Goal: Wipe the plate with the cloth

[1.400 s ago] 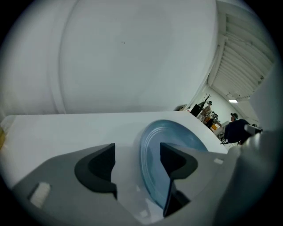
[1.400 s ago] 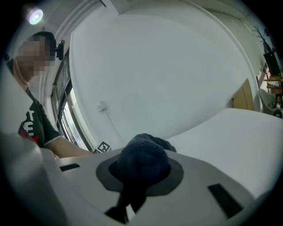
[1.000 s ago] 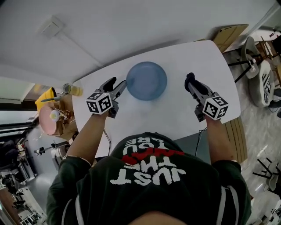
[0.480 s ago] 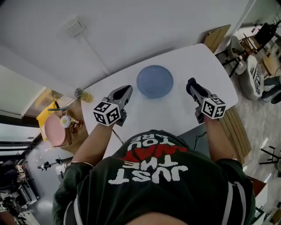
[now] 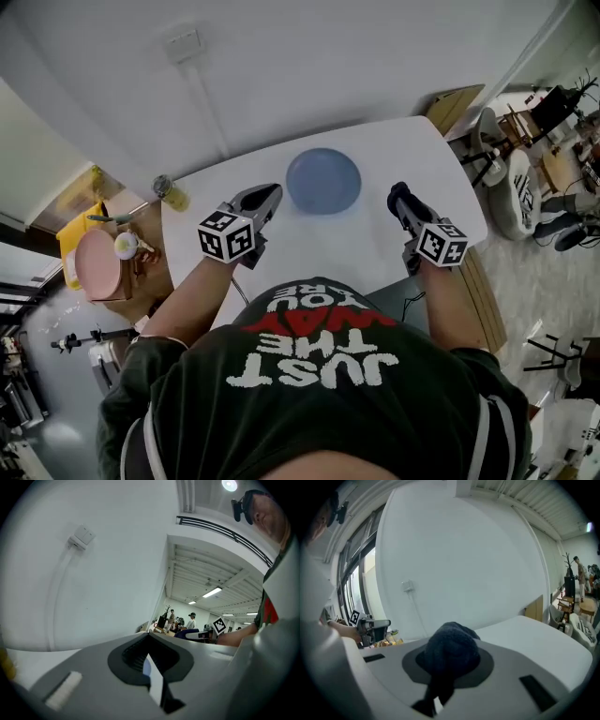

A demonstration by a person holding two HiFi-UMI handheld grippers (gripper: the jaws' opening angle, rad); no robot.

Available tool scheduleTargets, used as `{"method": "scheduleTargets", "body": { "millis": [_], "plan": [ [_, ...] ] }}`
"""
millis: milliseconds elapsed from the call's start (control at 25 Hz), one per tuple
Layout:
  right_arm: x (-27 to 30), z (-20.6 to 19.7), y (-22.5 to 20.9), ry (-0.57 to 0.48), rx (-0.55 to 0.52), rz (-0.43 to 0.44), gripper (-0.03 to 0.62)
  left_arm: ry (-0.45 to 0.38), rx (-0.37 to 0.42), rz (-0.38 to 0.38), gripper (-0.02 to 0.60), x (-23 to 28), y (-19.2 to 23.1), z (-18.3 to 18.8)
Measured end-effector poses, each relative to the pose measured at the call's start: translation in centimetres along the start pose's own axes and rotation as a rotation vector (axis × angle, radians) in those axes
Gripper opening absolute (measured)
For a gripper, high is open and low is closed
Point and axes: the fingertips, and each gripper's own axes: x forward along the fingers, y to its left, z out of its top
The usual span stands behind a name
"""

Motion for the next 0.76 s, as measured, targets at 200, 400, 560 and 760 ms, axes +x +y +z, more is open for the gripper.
{"method": "scheduleTargets", "body": {
  "millis": [200,400,560,760],
  "plan": [
    [0.51,-0.08,0.43,0.015,-0.008,0.012,0.049,0.008,-0.014,0.012,0.006,-0.50,0.50,-0.14],
    [0.47,-0.28,0.48,0.020,-0.012,0.012,0.049,0.024,-0.019,0.016,0.008,-0.63,0.52,-0.62],
    [0.46,-0.22,0.16,0.021,-0.009,0.011,0.049,0.030,-0.015,0.012,0.007,-0.24,0.38,-0.71],
    [0.62,-0.26,0.20,0.027,-0.013,0.013,0.049,0.033,-0.019,0.010,0.008,-0.11,0.43,-0.75]
  ]
}}
